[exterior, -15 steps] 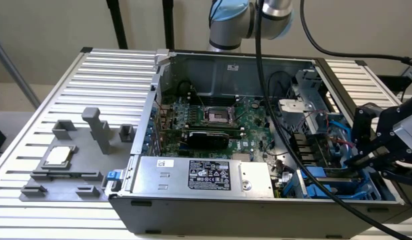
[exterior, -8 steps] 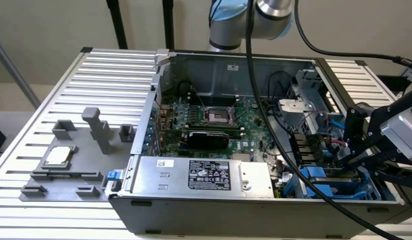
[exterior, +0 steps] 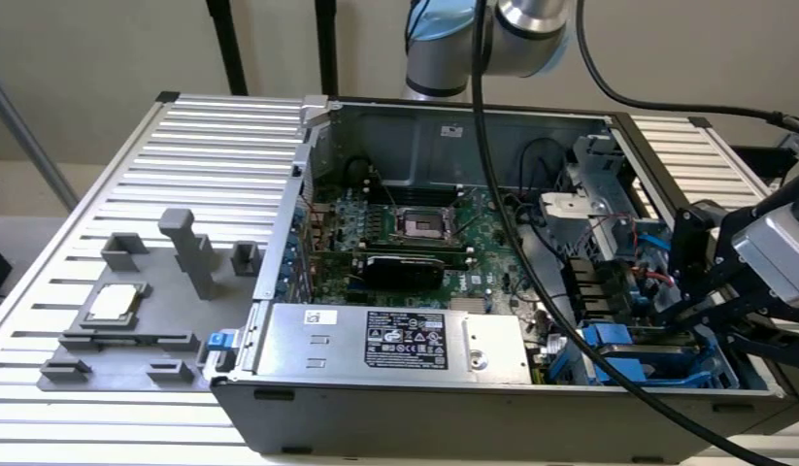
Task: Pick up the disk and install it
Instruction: 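Insert the first disk wire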
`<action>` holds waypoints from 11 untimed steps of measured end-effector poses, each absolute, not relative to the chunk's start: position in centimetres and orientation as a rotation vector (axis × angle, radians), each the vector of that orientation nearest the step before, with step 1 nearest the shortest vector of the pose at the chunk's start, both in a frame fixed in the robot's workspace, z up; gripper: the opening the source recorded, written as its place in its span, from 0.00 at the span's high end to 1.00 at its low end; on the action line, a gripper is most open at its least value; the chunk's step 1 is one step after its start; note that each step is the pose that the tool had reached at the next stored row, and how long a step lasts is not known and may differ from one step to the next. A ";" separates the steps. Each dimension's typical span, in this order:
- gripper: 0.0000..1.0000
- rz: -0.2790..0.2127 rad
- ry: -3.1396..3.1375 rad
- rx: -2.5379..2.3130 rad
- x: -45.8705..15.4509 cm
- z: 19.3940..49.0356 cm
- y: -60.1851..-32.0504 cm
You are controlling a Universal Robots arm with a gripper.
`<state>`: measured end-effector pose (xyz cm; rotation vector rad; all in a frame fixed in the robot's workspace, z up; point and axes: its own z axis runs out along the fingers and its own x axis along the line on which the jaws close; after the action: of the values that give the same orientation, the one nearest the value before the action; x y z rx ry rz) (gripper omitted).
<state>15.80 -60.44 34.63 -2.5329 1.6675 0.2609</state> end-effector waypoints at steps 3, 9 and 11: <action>0.84 0.250 1.699 -2.524 15.8 34.6 -60.4; 0.84 0.222 1.763 -2.513 15.8 34.6 -60.4; 0.84 0.217 1.783 -2.505 15.8 34.6 -60.4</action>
<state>15.80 -60.44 34.62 -2.5048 1.7833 0.2167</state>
